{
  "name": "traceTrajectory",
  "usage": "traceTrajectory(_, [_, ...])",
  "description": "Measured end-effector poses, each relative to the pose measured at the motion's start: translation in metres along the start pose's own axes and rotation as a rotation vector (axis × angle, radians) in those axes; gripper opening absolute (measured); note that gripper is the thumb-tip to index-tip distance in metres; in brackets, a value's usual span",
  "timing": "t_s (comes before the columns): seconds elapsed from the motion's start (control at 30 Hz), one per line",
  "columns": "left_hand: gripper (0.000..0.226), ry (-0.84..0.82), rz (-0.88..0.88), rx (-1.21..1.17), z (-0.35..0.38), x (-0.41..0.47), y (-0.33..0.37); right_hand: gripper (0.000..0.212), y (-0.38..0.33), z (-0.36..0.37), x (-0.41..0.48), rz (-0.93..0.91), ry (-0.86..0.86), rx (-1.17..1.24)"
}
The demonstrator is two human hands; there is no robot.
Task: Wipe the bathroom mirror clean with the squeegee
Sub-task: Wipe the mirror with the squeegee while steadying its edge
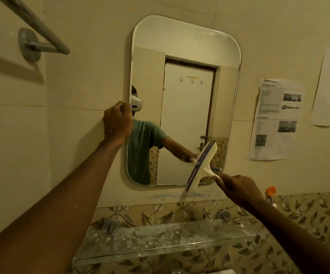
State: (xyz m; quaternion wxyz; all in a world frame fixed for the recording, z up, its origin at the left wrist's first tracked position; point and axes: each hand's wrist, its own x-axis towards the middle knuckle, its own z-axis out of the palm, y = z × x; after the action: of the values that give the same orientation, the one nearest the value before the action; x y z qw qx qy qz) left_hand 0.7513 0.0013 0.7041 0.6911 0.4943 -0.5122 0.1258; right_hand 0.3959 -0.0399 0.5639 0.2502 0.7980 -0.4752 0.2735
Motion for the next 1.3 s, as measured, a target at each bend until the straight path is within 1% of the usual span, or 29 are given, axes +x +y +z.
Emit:
traceTrajectory(0.07, [0.032,-0.003,-0.019,0.019,0.000,-0.001,0.003,0.084,-0.010,0.003,0.008,-0.030,-0.014,0.017])
traceTrajectory(0.2, [0.030,-0.017,-0.050,0.070,0.001,0.001,0.003,0.078,-0.067,-0.006,0.042,-0.142,0.089,0.097])
traceTrajectory(0.27, [0.025,-0.047,-0.029,0.140,0.000,0.003,0.000,0.062,-0.099,-0.020,0.074,-0.188,0.137,0.111])
traceTrajectory(0.33, [0.026,-0.068,-0.043,0.158,-0.002,0.004,0.003,0.050,-0.121,-0.037,0.105,-0.234,0.182,0.065])
traceTrajectory(0.4, [0.031,-0.087,-0.077,0.123,-0.005,0.004,0.010,0.046,-0.115,-0.052,0.119,-0.274,0.168,-0.031])
traceTrajectory(0.43, [0.033,-0.091,-0.095,0.095,-0.006,0.003,0.012,0.044,-0.101,-0.058,0.118,-0.277,0.142,-0.053])
traceTrajectory(0.47, [0.035,-0.098,-0.115,0.062,-0.007,0.003,0.014,0.041,-0.081,-0.064,0.112,-0.227,0.115,-0.036])
traceTrajectory(0.53, [0.036,-0.115,-0.129,0.019,-0.009,0.003,0.015,0.035,-0.027,-0.069,0.099,0.020,0.070,0.000])
traceTrajectory(0.57, [0.036,-0.124,-0.128,0.026,-0.009,0.003,0.016,0.040,-0.003,-0.074,0.092,0.150,0.035,0.006])
traceTrajectory(0.6, [0.036,-0.134,-0.125,0.038,-0.010,0.003,0.016,0.046,0.013,-0.076,0.088,0.229,0.035,-0.005])
traceTrajectory(0.63, [0.037,-0.144,-0.124,0.044,-0.011,0.004,0.017,0.050,0.017,-0.080,0.089,0.255,0.060,-0.020])
traceTrajectory(0.7, [0.039,-0.165,-0.132,0.060,-0.014,0.005,0.021,0.045,0.000,-0.094,0.102,0.195,0.092,0.051])
traceTrajectory(0.77, [0.038,-0.190,-0.134,0.088,-0.015,0.006,0.020,0.026,-0.038,-0.114,0.127,0.046,0.120,0.146])
traceTrajectory(0.8, [0.037,-0.193,-0.137,0.088,-0.014,0.005,0.019,0.022,-0.060,-0.123,0.143,-0.035,0.146,0.138])
traceTrajectory(0.87, [0.040,-0.170,-0.158,0.052,-0.014,0.004,0.020,0.034,-0.093,-0.135,0.180,-0.110,0.179,0.076])
traceTrajectory(0.93, [0.042,-0.146,-0.176,0.034,-0.013,0.004,0.022,0.037,-0.104,-0.145,0.200,-0.107,0.193,0.056])
traceTrajectory(1.0, [0.042,-0.132,-0.179,0.031,-0.014,0.003,0.022,0.034,-0.086,-0.150,0.197,-0.096,0.180,0.087])
traceTrajectory(1.03, [0.043,-0.120,-0.169,0.016,-0.015,0.004,0.021,0.033,-0.067,-0.150,0.192,-0.062,0.183,0.116])
traceTrajectory(1.1, [0.046,-0.116,-0.172,-0.007,-0.014,0.004,0.017,0.041,-0.020,-0.148,0.179,0.073,0.190,0.149])
traceTrajectory(1.17, [0.047,-0.132,-0.175,-0.010,-0.014,0.005,0.014,0.044,0.013,-0.146,0.171,0.176,0.178,0.105])
traceTrajectory(1.23, [0.044,-0.139,-0.184,-0.018,-0.015,0.006,0.017,0.044,0.011,-0.147,0.179,0.184,0.182,0.114])
traceTrajectory(1.3, [0.044,-0.147,-0.181,-0.022,-0.015,0.006,0.020,0.043,-0.018,-0.156,0.195,0.110,0.210,0.170])
